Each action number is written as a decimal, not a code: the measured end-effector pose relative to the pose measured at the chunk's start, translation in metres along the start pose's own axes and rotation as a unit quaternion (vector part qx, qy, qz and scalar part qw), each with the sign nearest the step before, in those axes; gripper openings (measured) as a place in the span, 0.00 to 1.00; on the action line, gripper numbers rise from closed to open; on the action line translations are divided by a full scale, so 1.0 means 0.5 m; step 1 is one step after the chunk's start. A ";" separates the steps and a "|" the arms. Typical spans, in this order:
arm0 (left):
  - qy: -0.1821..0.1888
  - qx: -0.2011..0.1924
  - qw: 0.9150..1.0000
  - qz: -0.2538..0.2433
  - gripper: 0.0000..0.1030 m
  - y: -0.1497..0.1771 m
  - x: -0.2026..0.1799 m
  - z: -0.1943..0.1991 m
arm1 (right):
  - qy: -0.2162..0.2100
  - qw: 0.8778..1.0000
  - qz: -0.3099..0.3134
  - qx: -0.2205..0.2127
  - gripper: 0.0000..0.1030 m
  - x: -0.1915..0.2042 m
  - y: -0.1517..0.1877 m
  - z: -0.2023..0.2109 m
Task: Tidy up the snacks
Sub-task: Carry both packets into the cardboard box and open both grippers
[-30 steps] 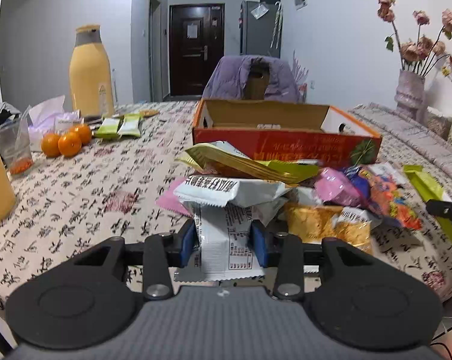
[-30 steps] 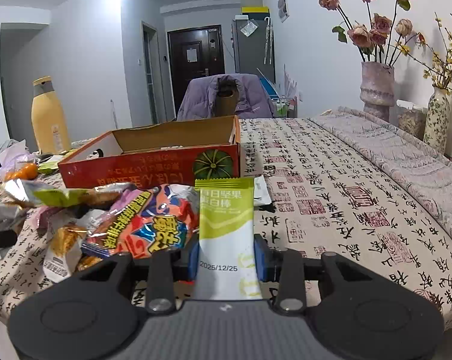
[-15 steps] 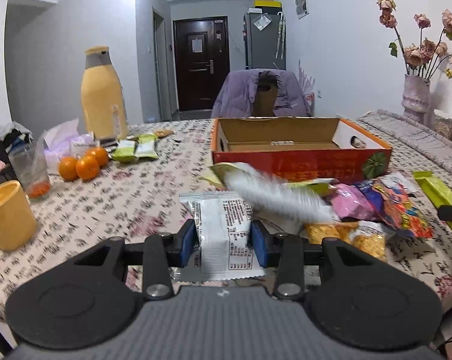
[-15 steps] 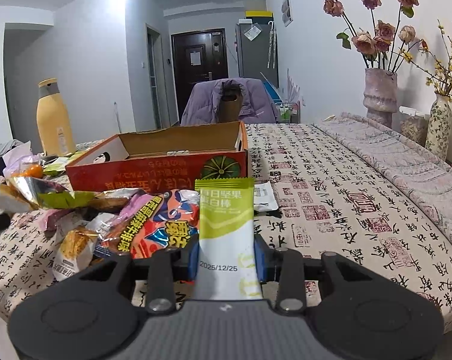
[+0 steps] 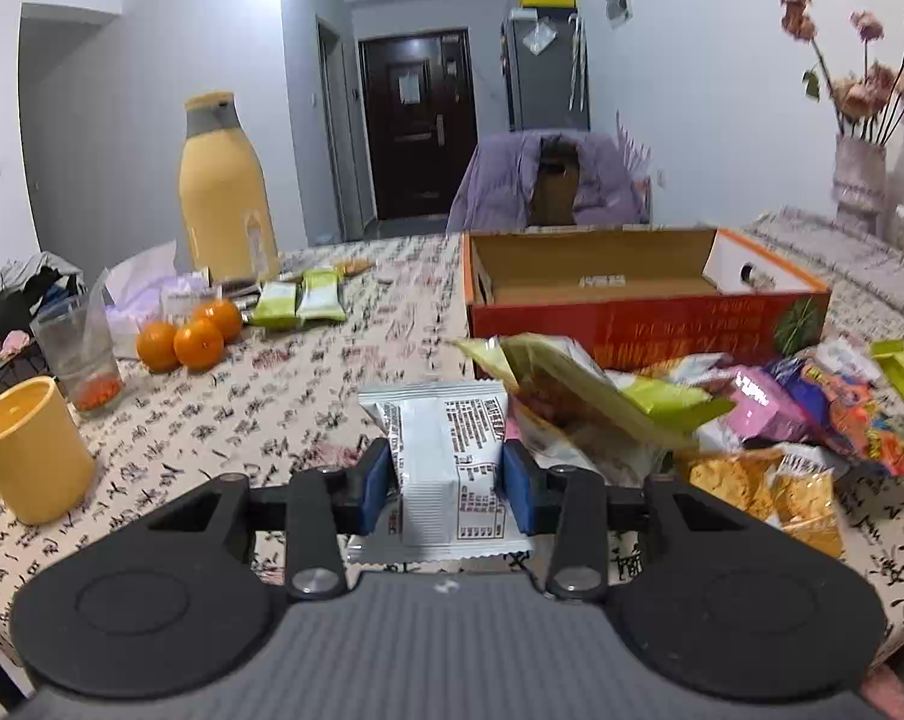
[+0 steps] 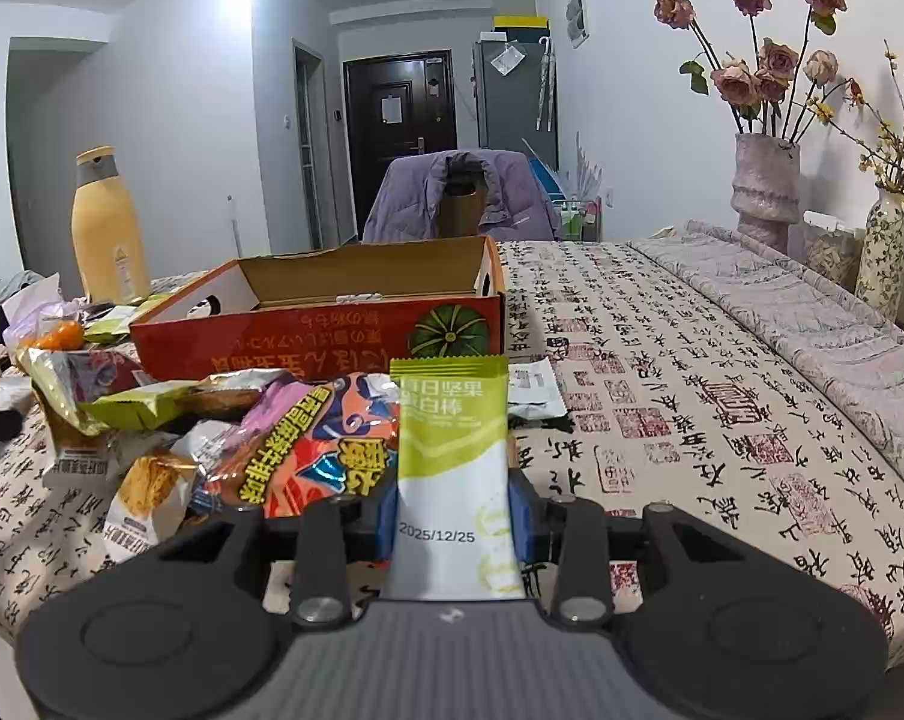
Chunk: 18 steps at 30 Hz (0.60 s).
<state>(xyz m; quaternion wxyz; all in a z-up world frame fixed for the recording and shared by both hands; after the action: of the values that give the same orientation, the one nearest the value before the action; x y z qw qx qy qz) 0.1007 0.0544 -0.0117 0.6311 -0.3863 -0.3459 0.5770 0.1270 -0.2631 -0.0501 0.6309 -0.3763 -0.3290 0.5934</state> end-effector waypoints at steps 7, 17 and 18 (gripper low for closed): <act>-0.001 -0.040 0.999 -0.011 0.39 -0.056 0.009 0.037 | -0.001 1.000 0.002 -0.004 0.34 0.012 -0.017 -0.011; 0.026 -0.057 0.998 -0.026 0.39 -0.135 -0.029 -0.006 | -0.007 0.999 0.008 -0.039 0.34 0.041 -0.094 -0.025; 0.030 -0.058 0.998 -0.026 0.39 -0.142 -0.034 -0.013 | -0.008 0.999 0.008 -0.043 0.34 0.044 -0.106 -0.029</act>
<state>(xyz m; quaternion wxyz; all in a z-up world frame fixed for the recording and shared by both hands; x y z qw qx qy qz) 0.1377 0.0346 0.0483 0.6324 -0.4301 -0.3703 0.5272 0.1680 -0.2433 -0.0121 0.6070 -0.4010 -0.3561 0.5865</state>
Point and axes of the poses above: each gripper's, at about its wrist camera, not at the fingertips, and z roughly against the way its jaws point, x to its left, y to its underside, the point moved 5 cm from there along -z, roughly the way its jaws point, and after that the axes turned 13 degrees about y, right-handed, at the moved point
